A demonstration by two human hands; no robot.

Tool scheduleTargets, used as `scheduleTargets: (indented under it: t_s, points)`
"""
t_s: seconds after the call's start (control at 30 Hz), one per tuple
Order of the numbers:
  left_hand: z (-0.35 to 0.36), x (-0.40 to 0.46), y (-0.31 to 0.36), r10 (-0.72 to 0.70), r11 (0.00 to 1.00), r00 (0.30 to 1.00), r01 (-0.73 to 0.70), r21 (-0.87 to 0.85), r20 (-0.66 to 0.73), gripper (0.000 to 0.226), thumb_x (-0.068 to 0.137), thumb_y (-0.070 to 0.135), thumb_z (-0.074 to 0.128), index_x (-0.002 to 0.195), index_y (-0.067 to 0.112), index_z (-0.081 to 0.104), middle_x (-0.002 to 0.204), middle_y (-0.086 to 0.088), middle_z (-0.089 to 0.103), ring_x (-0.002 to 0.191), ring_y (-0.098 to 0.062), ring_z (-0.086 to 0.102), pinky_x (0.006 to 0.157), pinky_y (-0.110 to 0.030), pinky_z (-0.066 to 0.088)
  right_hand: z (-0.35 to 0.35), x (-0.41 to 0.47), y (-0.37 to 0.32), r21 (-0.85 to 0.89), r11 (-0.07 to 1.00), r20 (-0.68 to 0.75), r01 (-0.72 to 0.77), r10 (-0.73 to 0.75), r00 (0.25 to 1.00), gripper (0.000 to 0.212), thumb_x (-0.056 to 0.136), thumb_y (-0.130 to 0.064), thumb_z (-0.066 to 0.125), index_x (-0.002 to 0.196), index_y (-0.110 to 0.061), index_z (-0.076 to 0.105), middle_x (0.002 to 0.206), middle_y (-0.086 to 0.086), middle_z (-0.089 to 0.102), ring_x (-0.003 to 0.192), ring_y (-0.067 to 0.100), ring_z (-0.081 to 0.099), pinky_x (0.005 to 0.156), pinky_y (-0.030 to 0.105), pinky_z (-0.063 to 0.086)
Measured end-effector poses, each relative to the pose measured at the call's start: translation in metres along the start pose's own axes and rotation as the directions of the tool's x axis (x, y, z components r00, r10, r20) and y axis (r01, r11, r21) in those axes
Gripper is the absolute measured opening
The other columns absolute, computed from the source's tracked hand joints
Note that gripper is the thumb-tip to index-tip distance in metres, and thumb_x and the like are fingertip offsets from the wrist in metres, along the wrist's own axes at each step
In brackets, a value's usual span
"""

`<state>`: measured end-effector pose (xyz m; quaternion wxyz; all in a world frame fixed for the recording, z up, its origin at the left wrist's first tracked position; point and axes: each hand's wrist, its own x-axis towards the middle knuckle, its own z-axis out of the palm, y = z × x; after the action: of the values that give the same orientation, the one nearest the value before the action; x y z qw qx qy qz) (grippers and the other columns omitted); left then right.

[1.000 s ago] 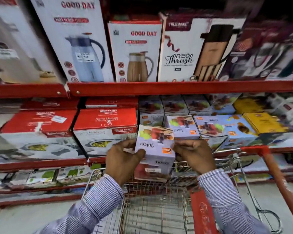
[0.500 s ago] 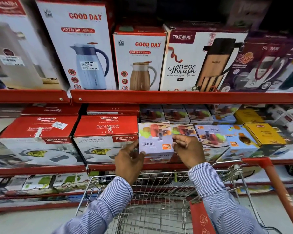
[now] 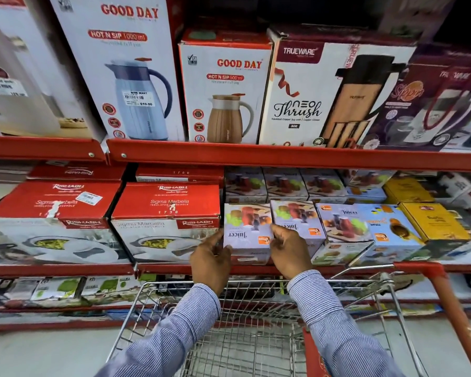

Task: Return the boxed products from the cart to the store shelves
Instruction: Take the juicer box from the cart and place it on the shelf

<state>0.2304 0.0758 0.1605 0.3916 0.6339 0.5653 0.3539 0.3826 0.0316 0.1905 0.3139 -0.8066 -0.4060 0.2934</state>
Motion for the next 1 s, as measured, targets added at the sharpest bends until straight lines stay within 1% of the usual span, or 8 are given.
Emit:
scheduleTargets:
  t_s: [0.13, 0.23, 0.43, 0.7, 0.83, 0.87, 0.93, 1.0]
  points:
    - [0.003, 0.003, 0.002, -0.003, 0.999, 1.000, 0.004, 0.037, -0.028, 0.036, 0.085, 0.011, 0.068, 0.120, 0.018, 0.068, 0.089, 0.003, 0.074, 0.063, 0.007, 0.054, 0.065, -0.009, 0.044, 0.003, -0.002, -0.003, -0.015, 1.000, -0.088, 0.017, -0.018, 0.996, 0.047, 0.092, -0.012, 0.056, 0.138, -0.008, 0.049, 0.141, 0.009, 0.055, 0.128, 0.024, 0.054, 0.109, 0.038, 0.043]
    - [0.007, 0.005, 0.002, -0.014, 0.999, 0.998, 0.017, 0.048, -0.057, 0.036, 0.083, 0.012, 0.069, 0.118, 0.017, 0.070, 0.090, -0.004, 0.078, 0.062, -0.005, 0.058, 0.073, -0.018, 0.048, 0.004, -0.006, -0.010, -0.135, 0.990, -0.125, 0.030, -0.047, 0.991, 0.040, 0.091, -0.017, 0.057, 0.129, -0.003, 0.056, 0.131, 0.014, 0.063, 0.119, 0.027, 0.060, 0.102, 0.038, 0.049]
    - [0.012, 0.006, 0.002, -0.008, 0.997, 0.997, 0.013, 0.070, -0.073, 0.033, 0.084, 0.020, 0.070, 0.116, 0.013, 0.071, 0.092, -0.006, 0.079, 0.069, -0.010, 0.066, 0.075, -0.017, 0.049, 0.009, -0.009, -0.025, -0.391, 0.920, -0.073, 0.023, -0.056, 0.996, 0.035, 0.089, -0.028, 0.054, 0.114, -0.006, 0.063, 0.112, 0.015, 0.069, 0.110, 0.033, 0.063, 0.090, 0.038, 0.053]
    - [0.015, 0.013, 0.004, 0.017, 0.999, 0.998, -0.013, 0.052, -0.067, 0.028, 0.086, 0.020, 0.068, 0.112, 0.012, 0.072, 0.089, -0.008, 0.079, 0.065, -0.010, 0.063, 0.068, -0.017, 0.049, 0.008, -0.007, -0.023, -0.443, 0.896, -0.060, 0.025, -0.058, 0.997, 0.037, 0.089, -0.023, 0.053, 0.124, -0.012, 0.058, 0.118, 0.018, 0.063, 0.106, 0.034, 0.063, 0.087, 0.039, 0.053]
    - [0.016, 0.012, -0.003, 0.037, 0.998, 0.997, -0.035, 0.046, -0.065, 0.031, 0.086, 0.018, 0.067, 0.117, 0.014, 0.070, 0.089, -0.001, 0.079, 0.064, -0.006, 0.064, 0.056, 0.005, 0.039, 0.003, -0.006, -0.019, -0.449, 0.891, -0.097, 0.060, -0.115, 0.989, 0.039, 0.087, -0.025, 0.054, 0.125, -0.018, 0.060, 0.113, 0.013, 0.070, 0.104, 0.030, 0.065, 0.085, 0.039, 0.056]
    - [0.016, 0.012, -0.006, 0.040, 0.999, 0.998, -0.038, 0.038, -0.055, 0.032, 0.086, 0.019, 0.067, 0.118, 0.016, 0.070, 0.087, 0.003, 0.078, 0.065, -0.005, 0.066, 0.055, 0.007, 0.039, 0.001, -0.007, -0.017, -0.443, 0.893, -0.110, 0.074, -0.136, 0.985, 0.038, 0.087, -0.024, 0.054, 0.124, -0.019, 0.061, 0.110, 0.011, 0.072, 0.101, 0.029, 0.066, 0.083, 0.039, 0.057]
    - [0.011, 0.008, -0.009, 0.041, 0.999, 0.999, -0.041, 0.010, -0.023, 0.032, 0.086, 0.022, 0.067, 0.118, 0.022, 0.070, 0.087, 0.011, 0.074, 0.071, -0.003, 0.069, 0.063, 0.005, 0.045, -0.001, -0.007, -0.014, -0.423, 0.902, -0.130, 0.089, -0.157, 0.979, 0.038, 0.087, -0.023, 0.053, 0.124, -0.020, 0.061, 0.101, 0.010, 0.074, 0.093, 0.029, 0.068, 0.078, 0.041, 0.059]
    - [0.001, 0.004, -0.014, 0.036, 0.999, 0.999, -0.036, -0.021, -0.021, 0.030, 0.086, 0.023, 0.068, 0.115, 0.022, 0.071, 0.094, 0.011, 0.074, 0.080, 0.000, 0.069, 0.075, -0.007, 0.055, -0.001, -0.008, -0.010, -0.399, 0.912, -0.144, 0.099, -0.169, 0.975, 0.042, 0.085, -0.024, 0.053, 0.127, -0.021, 0.059, 0.086, 0.009, 0.074, 0.083, 0.028, 0.069, 0.073, 0.041, 0.061]
